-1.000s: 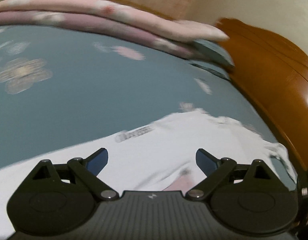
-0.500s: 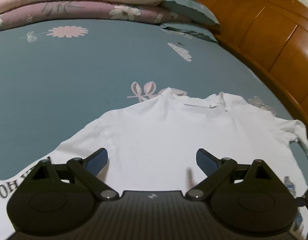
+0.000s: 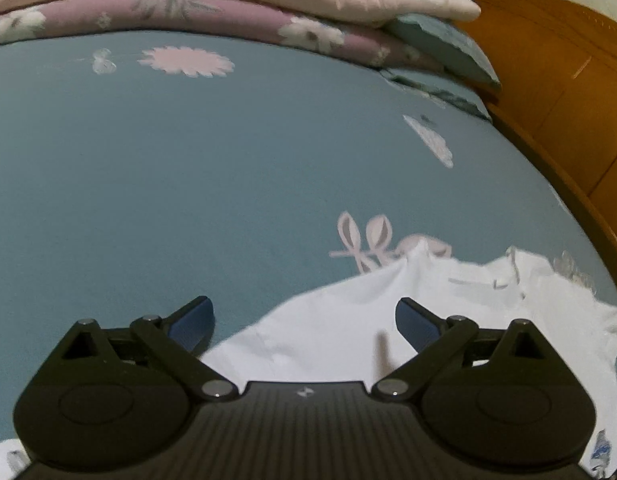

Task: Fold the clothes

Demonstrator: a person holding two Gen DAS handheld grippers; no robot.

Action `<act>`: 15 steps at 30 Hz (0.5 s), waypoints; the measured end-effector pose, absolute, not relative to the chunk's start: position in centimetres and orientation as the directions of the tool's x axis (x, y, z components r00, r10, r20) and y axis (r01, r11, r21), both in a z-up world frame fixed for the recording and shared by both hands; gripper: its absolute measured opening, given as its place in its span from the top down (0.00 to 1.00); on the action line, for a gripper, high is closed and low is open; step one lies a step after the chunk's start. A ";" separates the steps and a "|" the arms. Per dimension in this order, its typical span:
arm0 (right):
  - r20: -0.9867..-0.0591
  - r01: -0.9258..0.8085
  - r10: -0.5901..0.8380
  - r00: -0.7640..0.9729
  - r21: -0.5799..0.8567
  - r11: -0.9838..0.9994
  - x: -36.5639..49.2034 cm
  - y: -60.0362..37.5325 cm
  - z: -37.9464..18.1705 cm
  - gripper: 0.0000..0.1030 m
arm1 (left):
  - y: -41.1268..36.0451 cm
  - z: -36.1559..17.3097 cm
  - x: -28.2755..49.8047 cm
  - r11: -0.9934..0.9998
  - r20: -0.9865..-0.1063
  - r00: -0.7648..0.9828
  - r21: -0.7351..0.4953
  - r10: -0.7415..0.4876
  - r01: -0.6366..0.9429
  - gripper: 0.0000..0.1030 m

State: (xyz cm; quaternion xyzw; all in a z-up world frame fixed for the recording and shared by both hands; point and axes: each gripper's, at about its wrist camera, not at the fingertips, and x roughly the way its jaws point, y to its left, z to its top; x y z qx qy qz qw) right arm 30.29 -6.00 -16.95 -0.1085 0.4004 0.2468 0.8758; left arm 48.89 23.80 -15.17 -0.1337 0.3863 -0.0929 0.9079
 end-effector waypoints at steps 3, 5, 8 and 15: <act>-0.751 -0.518 0.343 0.564 0.002 0.855 30.1 -6.1 -17.0 0.00 | 24.7 -13.7 47.7 0.940 -0.673 0.681 -0.334 -0.290 0.070 0.05; -0.751 -0.516 0.341 0.566 0.000 0.857 30.0 -6.0 -17.0 0.00 | 25.3 -12.3 45.9 0.931 -0.672 0.668 -0.354 -0.321 0.091 0.05; -0.752 -0.508 0.334 0.569 -0.002 0.861 30.0 -5.9 -17.0 0.00 | 25.7 -11.6 42.8 0.900 -0.664 0.634 -0.419 -0.396 0.123 0.05; -0.756 -0.490 0.316 0.573 -0.008 0.871 30.2 -5.6 -16.9 0.00 | 25.0 -14.2 38.4 0.829 -0.624 0.596 -0.542 -0.506 0.136 0.05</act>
